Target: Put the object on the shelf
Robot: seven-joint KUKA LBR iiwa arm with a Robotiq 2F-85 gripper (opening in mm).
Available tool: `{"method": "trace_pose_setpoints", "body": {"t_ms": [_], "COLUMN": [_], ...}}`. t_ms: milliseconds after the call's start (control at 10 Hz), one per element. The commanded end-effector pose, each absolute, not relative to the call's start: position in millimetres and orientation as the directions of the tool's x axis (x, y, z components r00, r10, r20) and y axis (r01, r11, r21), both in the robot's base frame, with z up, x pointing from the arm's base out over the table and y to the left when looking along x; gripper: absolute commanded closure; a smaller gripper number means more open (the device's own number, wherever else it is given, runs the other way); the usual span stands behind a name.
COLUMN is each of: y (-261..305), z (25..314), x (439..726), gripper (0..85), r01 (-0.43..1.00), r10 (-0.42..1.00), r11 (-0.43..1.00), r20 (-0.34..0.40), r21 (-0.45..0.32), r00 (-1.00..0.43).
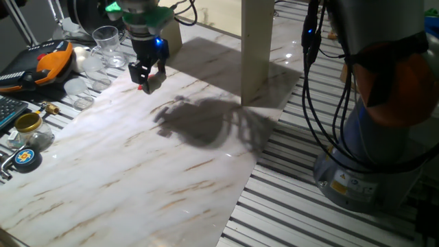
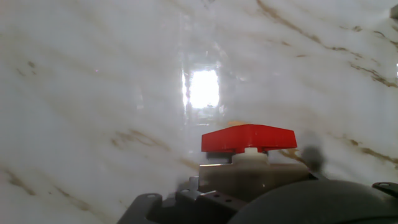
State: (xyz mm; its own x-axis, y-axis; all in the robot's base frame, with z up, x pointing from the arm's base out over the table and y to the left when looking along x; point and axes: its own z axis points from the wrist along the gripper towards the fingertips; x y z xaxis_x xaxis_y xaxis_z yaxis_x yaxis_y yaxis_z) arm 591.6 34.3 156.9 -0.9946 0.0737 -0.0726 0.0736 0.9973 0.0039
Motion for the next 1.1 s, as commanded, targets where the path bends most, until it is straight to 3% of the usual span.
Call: {"method": "trace_pose_setpoints", "body": {"t_ms": [0,400,700,1000], "y": [34,34,34,22], "z": [157,157,157,191], "x": [592,592,592,591], "gripper": [85.0,85.0,85.0,85.0], "r01": [0.106,0.117,0.099,0.049], "r10": [0.105,0.118,0.098,0.048], "r11": [0.994,0.993,0.995,0.999], "r20": [-0.080,-0.055,-0.049,-0.040], "r21": [-0.010,0.024,-0.007,-0.023], "r00": [-0.991,-0.991,-0.994,-0.998]}}
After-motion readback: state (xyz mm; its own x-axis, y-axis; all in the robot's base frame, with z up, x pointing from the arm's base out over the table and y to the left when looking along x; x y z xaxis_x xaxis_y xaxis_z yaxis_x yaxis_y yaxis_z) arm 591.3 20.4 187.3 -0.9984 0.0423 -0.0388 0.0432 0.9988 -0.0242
